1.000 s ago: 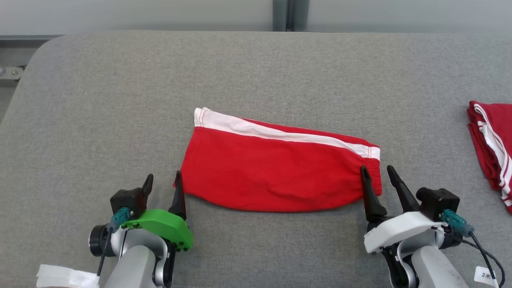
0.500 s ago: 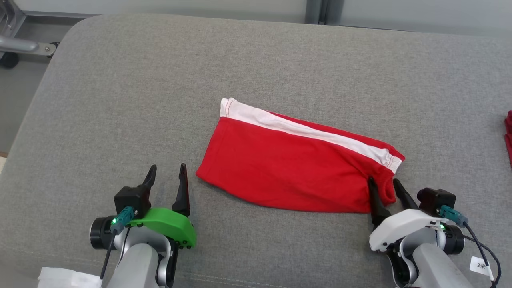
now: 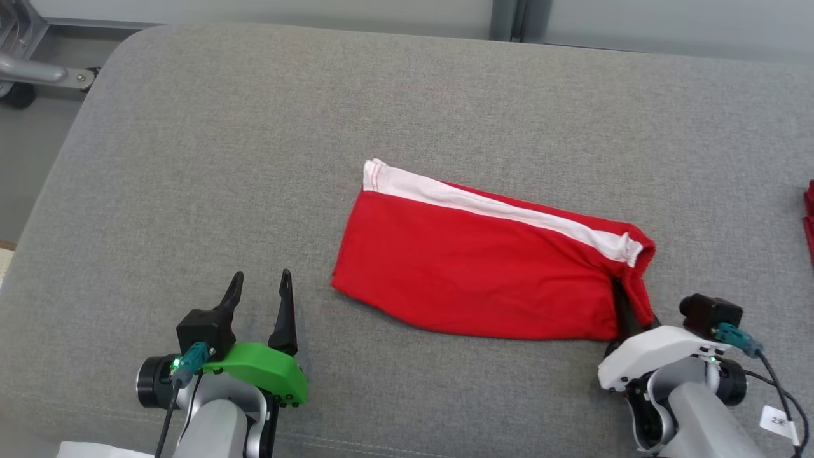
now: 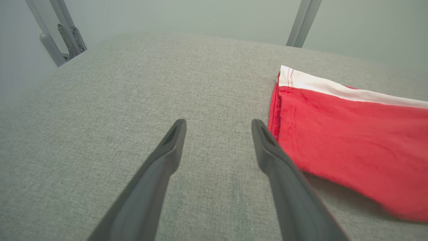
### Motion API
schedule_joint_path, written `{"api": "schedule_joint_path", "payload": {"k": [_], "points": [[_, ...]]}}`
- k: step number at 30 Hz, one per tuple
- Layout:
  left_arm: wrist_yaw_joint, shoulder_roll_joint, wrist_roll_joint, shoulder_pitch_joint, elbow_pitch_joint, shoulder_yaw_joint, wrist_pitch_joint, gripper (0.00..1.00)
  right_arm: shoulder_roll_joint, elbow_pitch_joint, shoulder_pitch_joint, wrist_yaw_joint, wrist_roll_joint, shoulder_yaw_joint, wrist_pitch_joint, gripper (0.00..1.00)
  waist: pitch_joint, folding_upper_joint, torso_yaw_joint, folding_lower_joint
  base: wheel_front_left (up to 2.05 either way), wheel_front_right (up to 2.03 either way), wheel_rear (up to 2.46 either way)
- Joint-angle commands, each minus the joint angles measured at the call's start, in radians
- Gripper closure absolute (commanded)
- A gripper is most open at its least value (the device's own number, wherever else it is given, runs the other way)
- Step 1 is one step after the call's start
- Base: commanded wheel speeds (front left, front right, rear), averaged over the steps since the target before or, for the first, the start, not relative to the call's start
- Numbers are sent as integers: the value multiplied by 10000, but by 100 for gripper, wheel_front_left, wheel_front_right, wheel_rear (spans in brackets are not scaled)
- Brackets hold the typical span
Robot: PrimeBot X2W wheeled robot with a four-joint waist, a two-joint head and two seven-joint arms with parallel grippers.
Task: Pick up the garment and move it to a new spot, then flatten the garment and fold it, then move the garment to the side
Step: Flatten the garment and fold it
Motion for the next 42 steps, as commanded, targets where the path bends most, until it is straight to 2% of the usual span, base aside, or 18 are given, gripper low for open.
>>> {"api": "schedule_joint_path", "payload": {"k": [1, 8, 16, 20, 23, 30, 31, 32, 33, 38, 42], "points": [[-43, 4, 121, 195, -62, 66, -26, 0, -270, -49, 225, -27, 16, -392, 29, 100, -109, 0, -133, 0, 0, 0, 0], [-83, 0, 169, 346, -75, 78, -26, 0, -668, -433, -103, -23, -116, -718, 20, 100, -256, 0, -357, 0, 0, 0, 0], [-71, 3, -141, 467, 19, -257, -26, 0, -447, -2008, -524, -17, 954, 1500, 750, 100, -364, 0, -305, 0, 0, 0, 0], [-36, 9, -368, 456, 35, -469, -28, 0, -387, -2902, -535, -17, 1474, 2551, 1233, 100, -414, 0, 49, 0, 0, 0, 0], [-2, 7, -462, 486, 69, -616, -26, 0, -298, -3118, -646, -17, 1665, 3110, 1525, 100, -431, 0, 529, 0, 0, 0, 0], [-1, 3, -697, 399, 50, -1121, -26, 0, -186, -1954, -1293, -17, 1243, 3269, 1478, 100, -235, 0, 1651, 0, 0, 0, 0], [23, 3, -746, 387, 43, -1187, -26, 0, -180, -1702, -1415, -17, 1107, 3264, 1445, 92, -197, 0, 1798, 0, 0, 0, 0], [49, 3, -776, 379, 34, -1248, -26, 0, -171, -1427, -1529, -17, 1034, 3206, 1376, 56, -164, 0, 1934, 0, 0, 0, 0], [77, 1, -818, 382, 28, -1313, -26, 0, -167, -1160, -1657, -17, 927, 3176, 1292, 0, -139, 0, 2059, 0, 0, 0, 0], [188, 3, -832, 528, -29, -1261, -26, 0, -108, -371, -2122, -17, 793, 3369, 706, 0, -114, 0, 2296, 0, 0, 0, 0], [251, -2, -700, 618, -82, -996, -26, 0, -98, -133, -2236, -17, 1024, 3569, 335, 0, -242, 0, 2011, 0, 0, 0, 0]]}}
